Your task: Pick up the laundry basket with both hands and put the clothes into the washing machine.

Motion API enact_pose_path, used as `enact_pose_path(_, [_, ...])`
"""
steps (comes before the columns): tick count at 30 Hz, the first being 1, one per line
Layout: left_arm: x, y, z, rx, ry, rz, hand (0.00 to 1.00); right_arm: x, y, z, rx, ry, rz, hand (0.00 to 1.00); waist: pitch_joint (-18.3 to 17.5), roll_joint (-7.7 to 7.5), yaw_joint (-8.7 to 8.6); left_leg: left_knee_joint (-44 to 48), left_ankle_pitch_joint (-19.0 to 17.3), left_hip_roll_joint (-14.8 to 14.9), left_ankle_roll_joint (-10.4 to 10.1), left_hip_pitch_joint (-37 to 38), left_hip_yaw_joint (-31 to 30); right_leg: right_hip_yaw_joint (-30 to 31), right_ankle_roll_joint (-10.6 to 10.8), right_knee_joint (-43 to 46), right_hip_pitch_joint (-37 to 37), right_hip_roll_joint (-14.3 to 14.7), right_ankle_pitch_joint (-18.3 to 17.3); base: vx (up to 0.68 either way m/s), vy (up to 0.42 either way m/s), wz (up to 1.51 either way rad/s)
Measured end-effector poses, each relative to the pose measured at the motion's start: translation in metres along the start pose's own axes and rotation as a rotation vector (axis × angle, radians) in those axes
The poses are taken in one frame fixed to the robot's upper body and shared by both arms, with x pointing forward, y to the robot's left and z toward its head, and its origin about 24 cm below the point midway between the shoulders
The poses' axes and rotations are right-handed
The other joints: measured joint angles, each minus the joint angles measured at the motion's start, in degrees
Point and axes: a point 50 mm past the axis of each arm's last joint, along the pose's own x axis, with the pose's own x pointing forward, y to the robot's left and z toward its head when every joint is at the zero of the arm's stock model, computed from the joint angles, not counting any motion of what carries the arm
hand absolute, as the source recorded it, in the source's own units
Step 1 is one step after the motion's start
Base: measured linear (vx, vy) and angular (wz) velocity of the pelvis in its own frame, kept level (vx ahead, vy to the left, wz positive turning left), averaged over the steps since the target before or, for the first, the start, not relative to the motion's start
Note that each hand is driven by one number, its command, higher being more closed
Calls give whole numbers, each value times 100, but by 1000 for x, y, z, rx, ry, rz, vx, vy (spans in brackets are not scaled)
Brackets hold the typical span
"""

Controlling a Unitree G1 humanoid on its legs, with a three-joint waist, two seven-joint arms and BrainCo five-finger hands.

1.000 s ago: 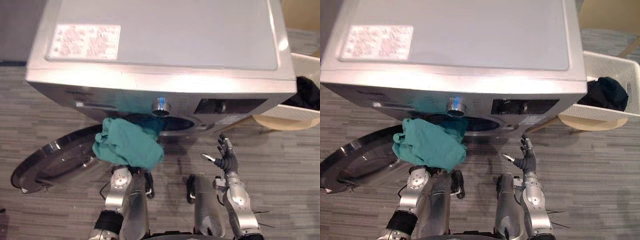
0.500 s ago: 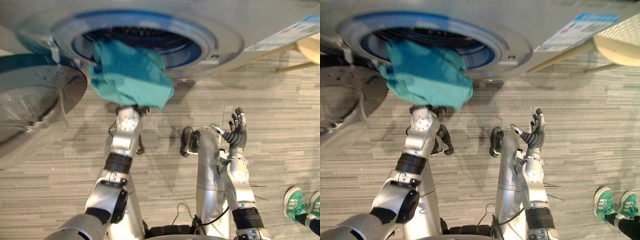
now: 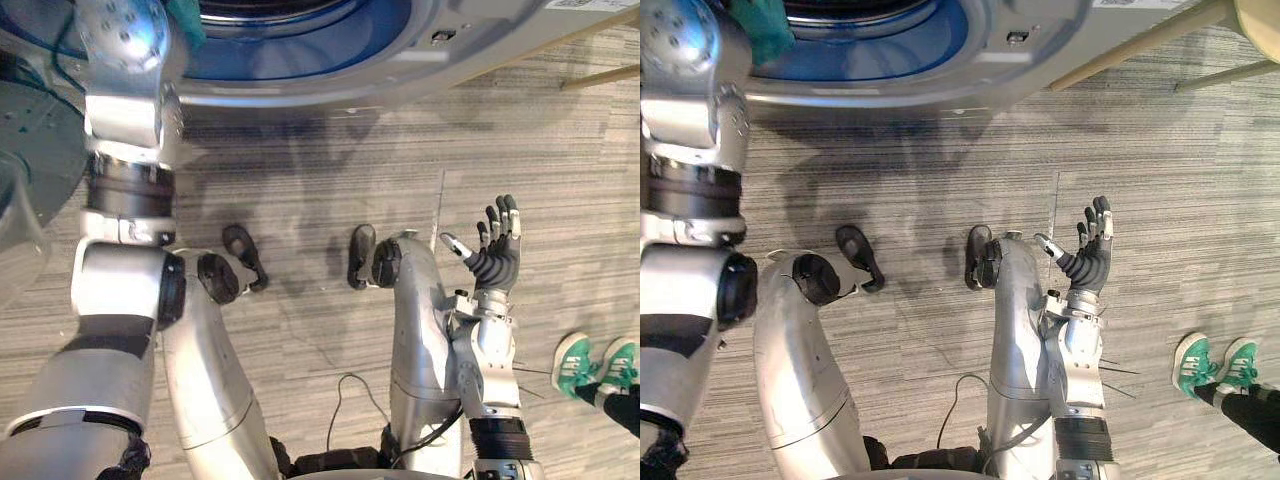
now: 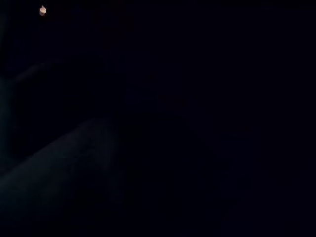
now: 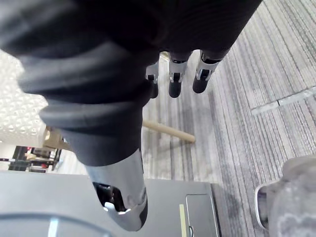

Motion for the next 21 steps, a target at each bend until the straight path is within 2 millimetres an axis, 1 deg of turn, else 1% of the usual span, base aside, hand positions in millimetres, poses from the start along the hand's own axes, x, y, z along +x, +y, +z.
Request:
enact_pose_path(2, [3,-8,-5,216,-12,-73,0,0,-1,0,28,-2,24,0,-1,-1,6,-3,0,-15,0,-10,3,-6,-2,1,-2,-18,-6,18,-14,5])
enact_pose_path(3, [4,-11,-5,273,-25,-98,0,0,-1,1,33,-5,27,0,-1,-1,6,-7,0,-17,1,-21,4,-6,-2,-4,-7,-20,-6,13,-12,4])
enact_pose_path(5, [2,-25,-6,481,-88,-188,0,-1,-1,1,52,-7,45,0,-2,-3,9,-40,4,-26,3,-75,5,-8,-2,-25,-44,-31,-5,11,-8,4])
enact_pose_path(7, [-3,-36,-12,690,-144,-286,0,-2,-1,4,70,-18,67,0,-1,-5,1,-46,9,-25,4,-139,6,-11,-3,-31,-108,-32,-4,16,-5,0])
enact_pose_path(8, [-7,-43,-18,828,-167,-356,0,-2,-1,6,91,-28,77,0,-1,-5,0,-46,10,-24,5,-174,5,-11,-2,-34,-142,-29,-3,34,-10,-2])
enact_pose_path(9, [-9,-46,-21,878,-177,-390,0,-2,-1,7,99,-34,82,0,-1,-5,-1,-45,11,-23,8,-197,6,-10,-1,-33,-165,-28,-1,43,-12,-3])
enact_pose_path(10, [-13,-51,-27,971,-194,-442,0,-2,-1,7,114,-40,88,0,1,-7,-10,-36,27,-17,32,-232,4,-16,-1,-31,-194,-25,0,38,-10,-4])
enact_pose_path(12, [-19,-56,-36,1050,-189,-503,0,-2,-1,8,137,-42,91,0,1,-8,-17,-10,25,-11,32,-248,-15,-29,-1,-27,-198,-18,-1,52,-10,-4])
enact_pose_path(15, [-23,-62,-39,1108,-196,-554,0,-2,-2,8,148,-46,89,0,1,-8,-18,-5,25,-3,32,-246,-12,-32,0,-23,-193,-18,-1,43,-11,0])
enact_pose_path(18, [-22,-60,-39,1080,-176,-545,0,-3,-3,7,155,-39,82,0,1,-8,-10,-11,24,18,32,-246,-3,-31,0,-23,-192,-15,-2,0,0,0])
enact_pose_path(21, [-17,-54,-38,975,-110,-499,0,-9,-7,3,152,-16,70,0,0,-8,-9,-36,26,18,31,-246,1,-32,-1,-34,-193,-17,-2,0,0,0])
